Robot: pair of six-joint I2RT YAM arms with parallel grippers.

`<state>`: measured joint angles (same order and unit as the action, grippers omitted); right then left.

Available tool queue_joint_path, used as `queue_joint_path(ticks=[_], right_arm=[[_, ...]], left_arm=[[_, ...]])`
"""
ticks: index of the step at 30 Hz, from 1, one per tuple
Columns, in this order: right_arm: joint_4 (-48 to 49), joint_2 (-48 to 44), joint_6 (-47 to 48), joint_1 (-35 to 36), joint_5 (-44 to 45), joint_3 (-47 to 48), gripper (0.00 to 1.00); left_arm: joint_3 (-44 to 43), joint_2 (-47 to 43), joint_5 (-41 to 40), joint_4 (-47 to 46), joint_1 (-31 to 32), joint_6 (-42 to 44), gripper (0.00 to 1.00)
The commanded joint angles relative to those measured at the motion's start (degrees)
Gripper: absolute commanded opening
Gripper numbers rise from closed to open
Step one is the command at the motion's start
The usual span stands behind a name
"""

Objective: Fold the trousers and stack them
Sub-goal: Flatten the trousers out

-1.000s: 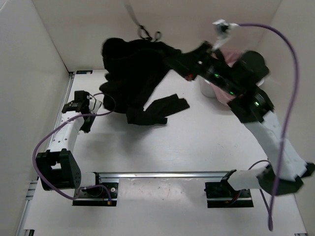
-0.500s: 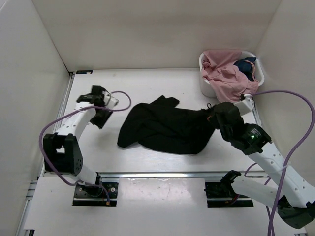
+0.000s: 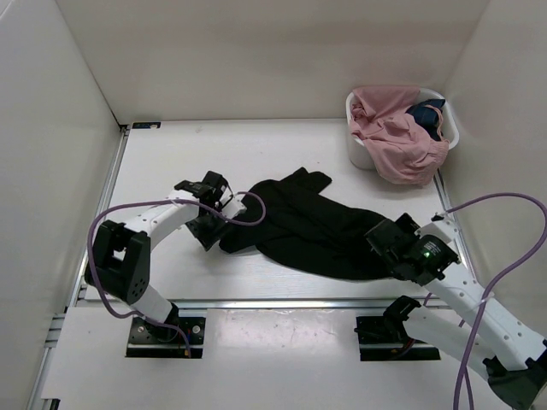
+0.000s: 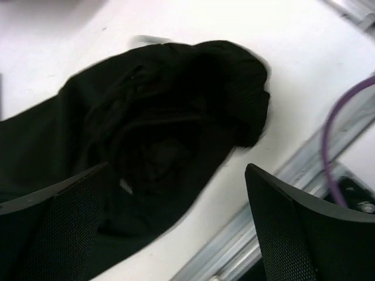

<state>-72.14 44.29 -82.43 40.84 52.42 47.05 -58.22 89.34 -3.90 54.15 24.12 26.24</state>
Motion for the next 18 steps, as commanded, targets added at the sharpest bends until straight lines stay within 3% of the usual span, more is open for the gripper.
queue_joint_path(ticks=[1,4,5,9,15,18], right_arm=[[-7.14,2.28,-0.76,-0.06,5.23,2.60,0.99],[4.08,8.25,15.40,-0.06,0.07,7.86,0.99],[6.55,10.27,21.55,-0.06,-6.57,9.02,0.99],[11.04,19.42,21.61,-0.06,-15.84,10.96,0.99],[12.11,21.00,19.06,-4.97,-12.61,7.89,0.99],[10.88,21.01,19.06,-8.49,-16.10,6.57,0.99]], left_arm=[[-3.83,-0.22,5.13,-2.11,1.71,-0.66,0.66],[-6.20,2.06,5.83,-2.65,2.95,-0.66,0.67],[-6.21,2.68,6.53,-2.65,2.95,-0.14,0.67],[-7.43,7.32,7.24,-5.28,3.57,-0.14,0.67],[-8.67,12.52,7.76,-5.90,3.57,-0.84,0.67],[-9.19,13.05,9.34,-5.90,4.09,-1.36,0.66]])
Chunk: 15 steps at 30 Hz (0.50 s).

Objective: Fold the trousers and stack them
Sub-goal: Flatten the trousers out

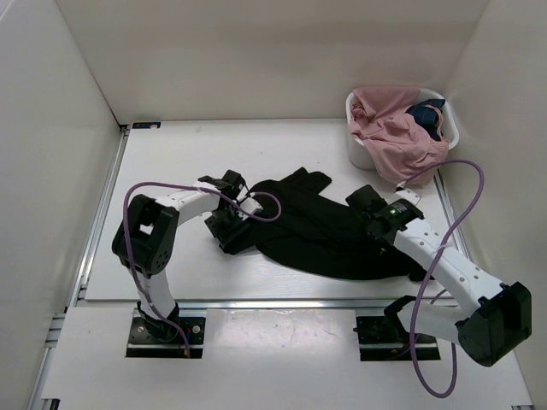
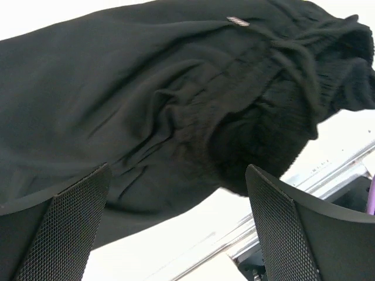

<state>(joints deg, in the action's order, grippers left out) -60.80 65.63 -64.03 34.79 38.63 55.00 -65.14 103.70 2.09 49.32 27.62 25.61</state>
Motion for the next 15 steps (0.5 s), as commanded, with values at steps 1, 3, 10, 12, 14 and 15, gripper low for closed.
queue_joint_path(ticks=[1,3,10,12,14,15], right_arm=[[0.06,-0.32,0.66,-2.96,-3.73,-2.35,0.99],[5.14,-1.47,0.66,-2.97,-6.71,-7.00,0.99],[22.02,0.46,4.69,-11.56,-16.21,-15.89,0.61],[23.35,1.17,6.54,-12.81,-14.21,-15.02,0.17],[24.06,1.70,11.96,-12.81,-10.26,-9.32,0.00],[25.45,2.66,15.04,-13.94,-9.11,-6.43,0.00]], left_arm=[[-2.27,-1.31,3.36,-1.07,1.12,-0.73,0.64],[-2.27,-0.08,3.36,-1.60,1.12,-0.73,0.57],[-2.79,1.50,0.04,-1.60,1.12,-1.87,0.14],[-4.02,0.11,-3.30,-2.20,0.17,-3.01,0.14],[-5.69,-1.13,-9.00,-2.91,-2.03,-4.33,0.14],[-8.65,-2.26,-10.25,-2.91,-5.87,-4.34,0.14]])
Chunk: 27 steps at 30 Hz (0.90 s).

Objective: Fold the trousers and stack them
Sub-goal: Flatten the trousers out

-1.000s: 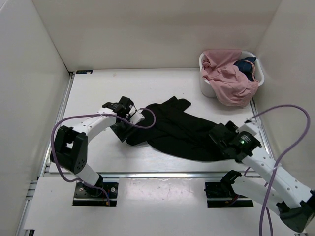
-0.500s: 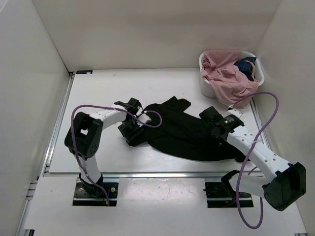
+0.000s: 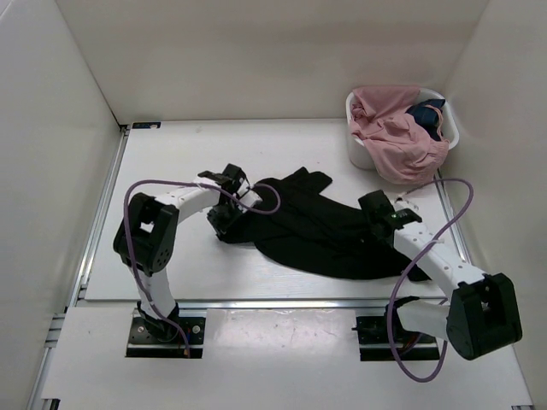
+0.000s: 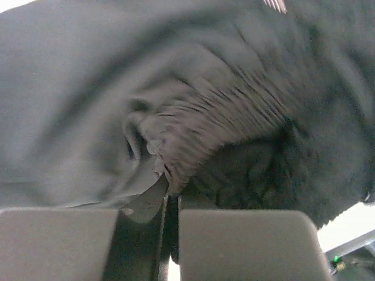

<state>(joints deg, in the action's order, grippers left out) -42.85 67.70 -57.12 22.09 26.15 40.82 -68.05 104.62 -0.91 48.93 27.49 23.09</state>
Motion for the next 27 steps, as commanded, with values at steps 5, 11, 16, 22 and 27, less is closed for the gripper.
queue_joint_path(ticks=[5,11,16,22,27], right_arm=[[7.44,8.31,26.23,-3.28,-5.98,33.49,0.00],[4.80,9.91,28.91,-4.33,-15.60,52.87,0.00],[4.18,2.80,27.07,-4.86,-18.76,44.63,0.00],[1.45,-7.92,25.48,-4.86,-17.63,27.94,0.00],[-0.48,-13.29,23.55,-5.47,-13.14,9.74,0.00]], left_arm=[[-20.60,-6.00,-11.66,-1.48,-21.40,0.10,0.14],[-27.76,-12.32,-15.43,0.56,-29.95,5.91,0.14],[-13.83,-20.76,-14.12,2.31,-29.95,8.72,0.14],[8.34,-32.18,-5.09,14.93,-29.95,12.58,0.45],[21.29,-39.91,2.05,22.00,-29.42,20.23,0.70]])
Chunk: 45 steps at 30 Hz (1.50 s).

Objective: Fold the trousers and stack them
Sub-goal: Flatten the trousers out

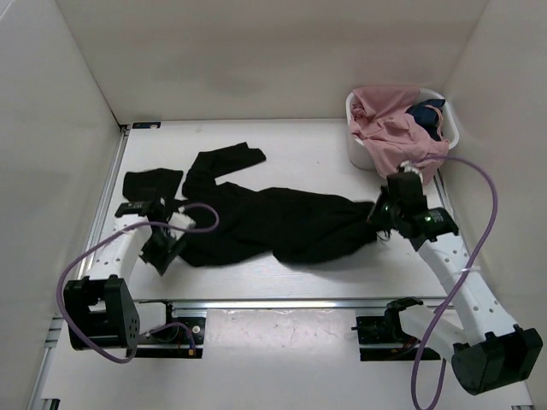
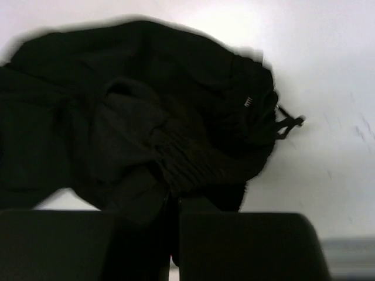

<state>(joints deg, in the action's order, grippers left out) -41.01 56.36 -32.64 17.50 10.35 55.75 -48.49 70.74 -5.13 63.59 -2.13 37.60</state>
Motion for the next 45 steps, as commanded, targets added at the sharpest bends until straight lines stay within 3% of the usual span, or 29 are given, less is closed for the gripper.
queue_joint_path(ticks=[1,5,8,11,12,13,14,16,22,29,35,40,45], right_arm=[[-2.32,-1.95,-0.93,-0.89,2.66,-6.95,0.00],[-3.98,-1.34,-1.46,-2.73,3.19,-11.01,0.00],[-7.76,-0.20,-3.38,-2.73,3.19,-12.94,0.00],[-11.36,0.51,-6.54,-3.25,1.08,-16.19,0.02],[-12.59,0.51,-7.34,-3.26,1.08,-16.98,0.12],[-12.60,0.51,-7.96,-3.26,1.08,-17.60,0.53],[-12.60,0.51,-8.83,-3.87,1.08,-17.60,0.71],[-13.13,-2.29,-9.37,-3.87,2.56,-17.08,0.82],[-12.60,-6.26,-9.90,-4.40,9.33,-9.01,0.85],[-8.40,-0.65,-10.95,-6.15,14.08,-6.35,0.88],[-7.59,8.76,-14.82,-14.92,4.11,-6.78,0.88],[-1.09,11.49,-19.29,-21.36,-5.76,-12.42,0.86],[-2.13,17.11,-17.46,-21.36,-5.08,-9.97,0.76]], left_arm=[[1.04,-6.66,6.27,7.33,0.20,5.73,0.71],[-7.57,-5.88,5.56,3.74,-2.08,4.77,0.78],[-16.61,3.31,0.57,-3.20,-5.77,-2.42,0.78],[-21.37,10.01,2.30,-5.84,-6.83,-8.05,0.78],[-24.34,14.56,3.27,-5.85,-6.83,-9.29,0.77],[-25.85,16.69,4.24,-6.37,-6.83,-10.52,0.77],[-27.17,18.89,4.94,-6.98,-6.83,-12.54,0.77],[-31.12,24.60,4.34,-8.22,-6.83,-14.57,0.77],[-42.36,35.67,-0.84,-13.49,-6.83,-19.40,0.78],[-50.38,46.14,-3.14,-14.02,-14.65,-26.61,0.78],[-53.28,52.12,-1.82,-14.55,-16.50,-25.39,0.78],[-54.87,55.20,8.63,-14.55,-16.50,-22.22,0.79],[-58.29,61.87,11.35,-13.24,-16.50,-22.75,0.79]])
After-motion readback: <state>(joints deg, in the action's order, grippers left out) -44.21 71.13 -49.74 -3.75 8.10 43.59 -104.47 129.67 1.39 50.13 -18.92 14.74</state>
